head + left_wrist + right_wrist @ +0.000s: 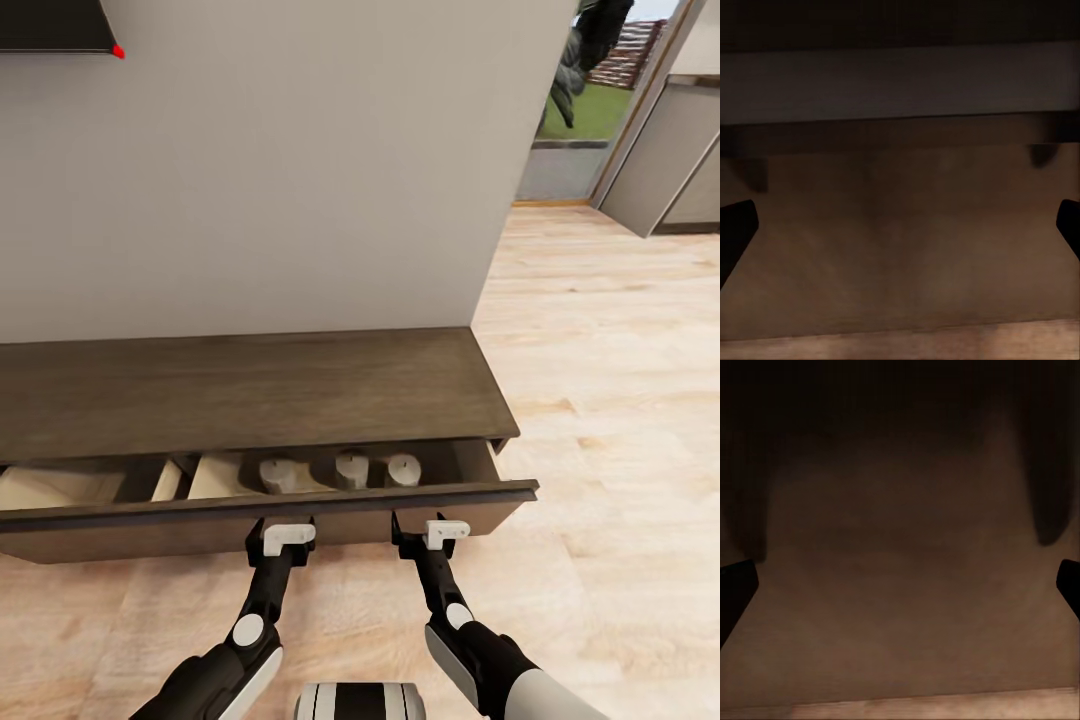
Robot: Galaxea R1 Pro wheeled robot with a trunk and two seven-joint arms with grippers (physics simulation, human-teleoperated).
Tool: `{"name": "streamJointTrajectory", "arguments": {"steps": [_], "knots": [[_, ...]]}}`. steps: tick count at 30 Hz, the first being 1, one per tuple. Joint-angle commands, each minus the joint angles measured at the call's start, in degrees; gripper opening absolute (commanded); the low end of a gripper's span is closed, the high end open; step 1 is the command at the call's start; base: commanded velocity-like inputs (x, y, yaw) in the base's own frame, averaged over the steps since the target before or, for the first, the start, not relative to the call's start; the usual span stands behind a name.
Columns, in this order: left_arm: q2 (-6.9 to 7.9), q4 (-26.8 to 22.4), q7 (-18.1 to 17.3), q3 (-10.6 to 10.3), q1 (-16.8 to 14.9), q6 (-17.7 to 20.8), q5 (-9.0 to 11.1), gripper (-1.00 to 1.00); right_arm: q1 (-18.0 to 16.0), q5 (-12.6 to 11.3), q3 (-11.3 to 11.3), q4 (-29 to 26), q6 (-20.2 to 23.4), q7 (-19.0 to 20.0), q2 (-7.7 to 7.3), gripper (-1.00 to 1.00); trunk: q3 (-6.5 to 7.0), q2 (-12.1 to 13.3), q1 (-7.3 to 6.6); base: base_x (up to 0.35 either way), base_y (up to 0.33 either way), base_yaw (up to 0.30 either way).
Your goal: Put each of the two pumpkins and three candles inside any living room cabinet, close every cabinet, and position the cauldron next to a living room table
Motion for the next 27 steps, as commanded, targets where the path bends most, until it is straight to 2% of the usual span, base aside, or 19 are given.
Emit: {"name": "streamJointTrajectory", "arguments": {"steps": [1, 20, 27], "knots": [[0.08, 0.0, 0.3, -0.4, -0.1, -0.4, 0.6, 1.00, -0.1, -0.5, 0.3, 0.0, -0.3, -0.5, -0.04, 1.00, -0.03, 0.0, 0.00, 0.123, 0.000, 0.000], [0.08, 0.0, 0.4, -0.4, -0.1, -0.4, 0.6, 1.00, -0.1, -0.5, 0.3, 0.0, -0.3, -0.5, -0.04, 1.00, -0.03, 0.0, 0.00, 0.175, 0.000, 0.000], [0.09, 0.0, 0.4, -0.4, -0.1, -0.4, 0.6, 1.00, -0.1, -0.5, 0.3, 0.0, -0.3, -0.5, -0.04, 1.00, -0.03, 0.0, 0.00, 0.042, 0.000, 0.000]]}}
